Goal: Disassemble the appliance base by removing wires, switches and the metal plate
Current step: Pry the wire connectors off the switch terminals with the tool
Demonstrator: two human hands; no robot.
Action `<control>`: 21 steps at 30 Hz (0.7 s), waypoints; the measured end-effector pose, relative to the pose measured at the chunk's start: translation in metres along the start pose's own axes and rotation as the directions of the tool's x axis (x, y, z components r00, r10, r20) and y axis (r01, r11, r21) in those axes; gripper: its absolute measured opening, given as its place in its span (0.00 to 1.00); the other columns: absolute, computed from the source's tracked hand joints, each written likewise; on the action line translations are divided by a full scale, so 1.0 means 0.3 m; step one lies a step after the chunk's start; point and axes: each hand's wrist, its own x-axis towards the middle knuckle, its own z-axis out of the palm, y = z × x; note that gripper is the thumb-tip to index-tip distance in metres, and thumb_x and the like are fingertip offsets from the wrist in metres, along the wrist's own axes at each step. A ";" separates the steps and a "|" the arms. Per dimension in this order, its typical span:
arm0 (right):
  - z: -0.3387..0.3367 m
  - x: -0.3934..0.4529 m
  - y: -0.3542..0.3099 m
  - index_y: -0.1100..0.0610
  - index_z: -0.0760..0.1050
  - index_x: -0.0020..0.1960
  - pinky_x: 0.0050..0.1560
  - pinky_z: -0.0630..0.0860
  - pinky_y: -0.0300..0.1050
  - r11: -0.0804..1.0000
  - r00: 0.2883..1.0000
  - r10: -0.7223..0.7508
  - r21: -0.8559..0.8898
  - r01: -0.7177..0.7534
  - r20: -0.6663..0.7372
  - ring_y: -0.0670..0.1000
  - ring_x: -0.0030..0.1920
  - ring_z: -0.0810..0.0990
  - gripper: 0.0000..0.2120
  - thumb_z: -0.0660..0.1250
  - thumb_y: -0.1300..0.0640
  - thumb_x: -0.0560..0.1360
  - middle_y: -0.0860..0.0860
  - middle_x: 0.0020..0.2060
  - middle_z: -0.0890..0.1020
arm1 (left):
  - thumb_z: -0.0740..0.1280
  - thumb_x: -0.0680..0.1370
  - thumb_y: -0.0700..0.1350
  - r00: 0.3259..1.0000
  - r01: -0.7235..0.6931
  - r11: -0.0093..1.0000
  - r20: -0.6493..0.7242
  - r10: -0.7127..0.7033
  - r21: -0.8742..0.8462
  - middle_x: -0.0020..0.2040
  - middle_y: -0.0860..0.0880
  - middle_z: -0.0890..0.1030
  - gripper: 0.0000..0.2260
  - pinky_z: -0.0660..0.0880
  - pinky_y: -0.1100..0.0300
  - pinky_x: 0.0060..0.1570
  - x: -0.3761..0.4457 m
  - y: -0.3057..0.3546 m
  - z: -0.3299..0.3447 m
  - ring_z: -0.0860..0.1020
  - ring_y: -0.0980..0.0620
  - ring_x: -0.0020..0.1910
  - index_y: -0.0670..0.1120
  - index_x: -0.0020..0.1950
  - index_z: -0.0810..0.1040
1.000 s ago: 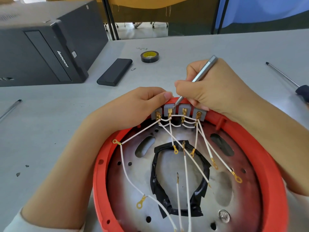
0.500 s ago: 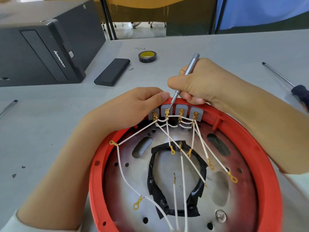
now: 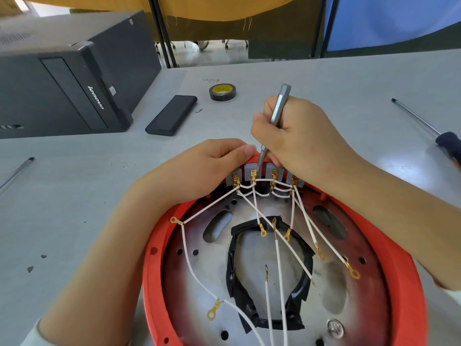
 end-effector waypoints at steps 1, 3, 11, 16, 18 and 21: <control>0.000 0.001 0.000 0.56 0.62 0.32 0.26 0.68 0.34 1.000 1.000 -0.013 -0.007 0.013 0.002 0.42 0.21 0.72 0.17 0.60 0.57 0.79 0.48 0.21 0.68 | 0.54 0.81 0.57 1.000 -0.003 1.000 0.003 0.003 -0.002 0.54 0.58 0.82 0.16 0.70 0.61 0.62 0.000 0.000 0.000 0.77 0.59 0.56 0.55 0.59 0.79; 0.000 0.001 0.001 0.55 0.62 0.32 0.27 0.68 0.36 0.999 0.999 -0.036 -0.010 0.036 -0.007 0.43 0.22 0.72 0.17 0.60 0.57 0.79 0.49 0.22 0.68 | 0.54 0.81 0.56 1.000 -0.009 1.000 0.007 0.009 -0.008 0.54 0.56 0.82 0.16 0.70 0.58 0.63 0.001 0.000 -0.001 0.77 0.57 0.57 0.54 0.59 0.79; 0.006 -0.007 0.007 0.50 0.60 0.31 0.28 0.67 0.33 0.991 0.989 -0.133 -0.014 0.132 -0.068 0.41 0.25 0.73 0.18 0.59 0.57 0.79 0.45 0.22 0.66 | 0.55 0.81 0.56 1.000 -0.019 0.999 0.012 0.019 -0.026 0.54 0.54 0.82 0.17 0.70 0.51 0.63 0.000 -0.001 -0.001 0.78 0.54 0.57 0.52 0.58 0.79; 0.007 -0.008 0.006 0.49 0.60 0.32 0.29 0.68 0.32 0.986 0.982 -0.166 -0.025 0.165 -0.088 0.40 0.26 0.73 0.18 0.59 0.56 0.80 0.44 0.23 0.65 | 0.54 0.81 0.57 1.000 -0.020 1.000 0.021 0.020 -0.008 0.53 0.55 0.82 0.17 0.70 0.51 0.63 0.001 -0.002 -0.001 0.79 0.55 0.55 0.54 0.58 0.79; 0.006 -0.008 0.006 0.49 0.60 0.32 0.28 0.67 0.34 0.984 0.981 -0.178 -0.028 0.176 -0.077 0.42 0.26 0.73 0.18 0.59 0.56 0.80 0.45 0.23 0.65 | 0.54 0.81 0.57 1.000 -0.020 1.000 0.017 0.021 -0.012 0.53 0.56 0.82 0.17 0.70 0.51 0.63 0.001 -0.002 -0.002 0.79 0.56 0.55 0.54 0.58 0.79; 0.006 -0.010 0.001 0.50 0.58 0.31 0.28 0.64 0.36 0.980 0.978 -0.199 -0.042 0.197 -0.057 0.49 0.28 0.69 0.19 0.59 0.56 0.80 0.45 0.23 0.63 | 0.54 0.80 0.57 1.000 -0.025 1.000 0.007 0.025 -0.018 0.53 0.57 0.82 0.16 0.70 0.53 0.63 0.000 -0.003 -0.001 0.78 0.58 0.56 0.55 0.58 0.79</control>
